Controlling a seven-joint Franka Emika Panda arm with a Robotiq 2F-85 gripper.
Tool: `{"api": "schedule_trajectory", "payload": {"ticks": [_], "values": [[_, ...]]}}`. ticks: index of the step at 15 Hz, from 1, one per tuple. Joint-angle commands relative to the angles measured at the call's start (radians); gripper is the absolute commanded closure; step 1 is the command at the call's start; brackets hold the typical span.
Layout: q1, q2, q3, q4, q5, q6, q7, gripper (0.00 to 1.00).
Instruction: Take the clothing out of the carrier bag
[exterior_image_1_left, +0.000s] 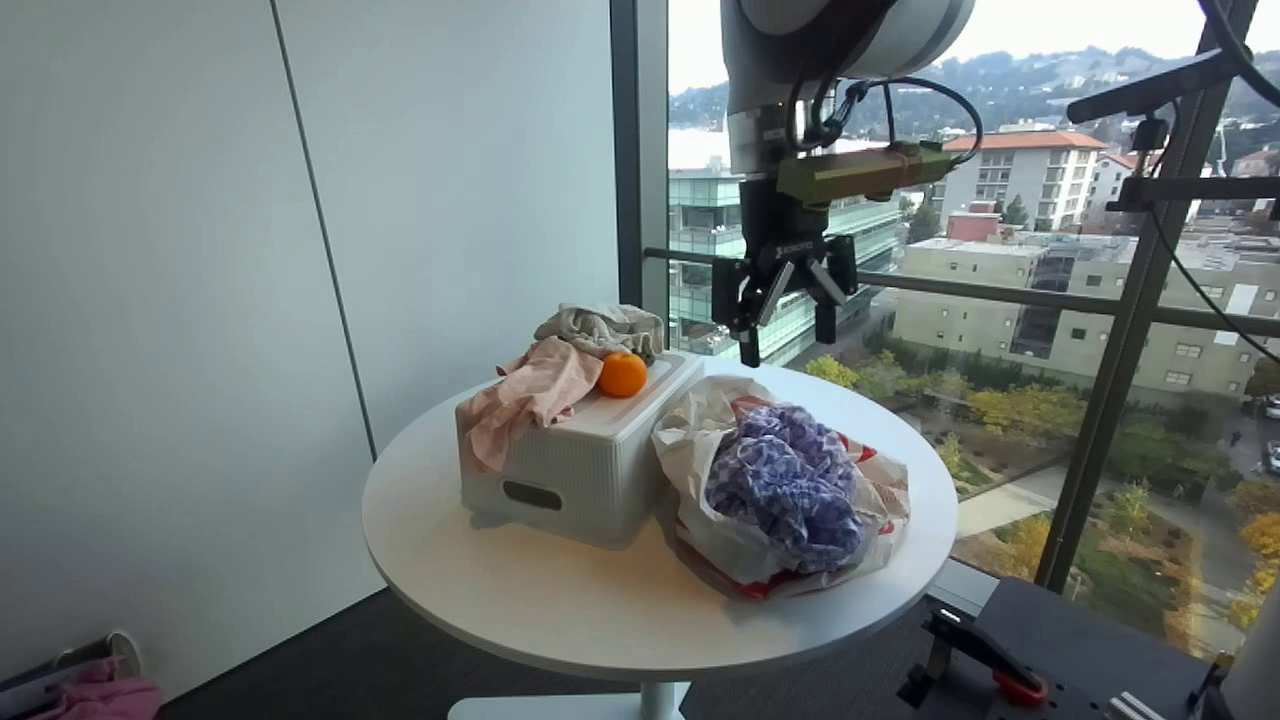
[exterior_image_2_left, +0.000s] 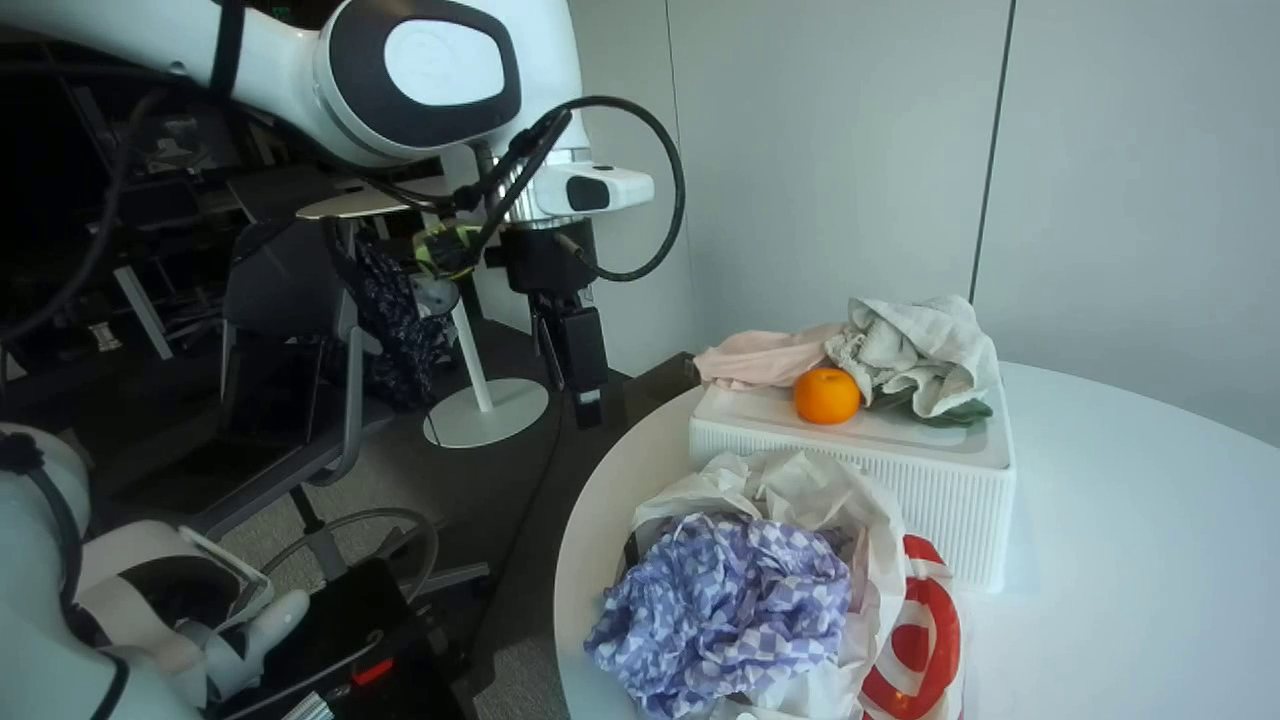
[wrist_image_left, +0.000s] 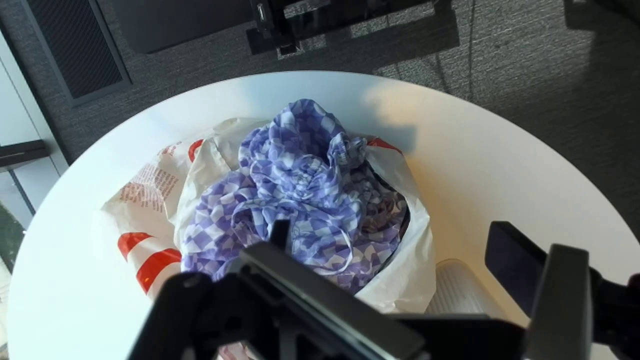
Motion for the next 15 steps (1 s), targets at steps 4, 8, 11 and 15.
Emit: {"api": "schedule_trajectory", "payload": {"ticks": [4, 8, 11, 15], "values": [[-0.115, 0.137, -0.022, -0.102, -0.118, 0.402, 0.145, 0.0], [-0.17, 0.283, -0.023, -0.112, -0.229, 0.488, 0.251, 0.0], [-0.149, 0.378, -0.047, -0.103, -0.224, 0.47, 0.278, 0.0], [-0.115, 0.483, -0.094, -0.099, -0.138, 0.596, 0.235, 0.0]]}}
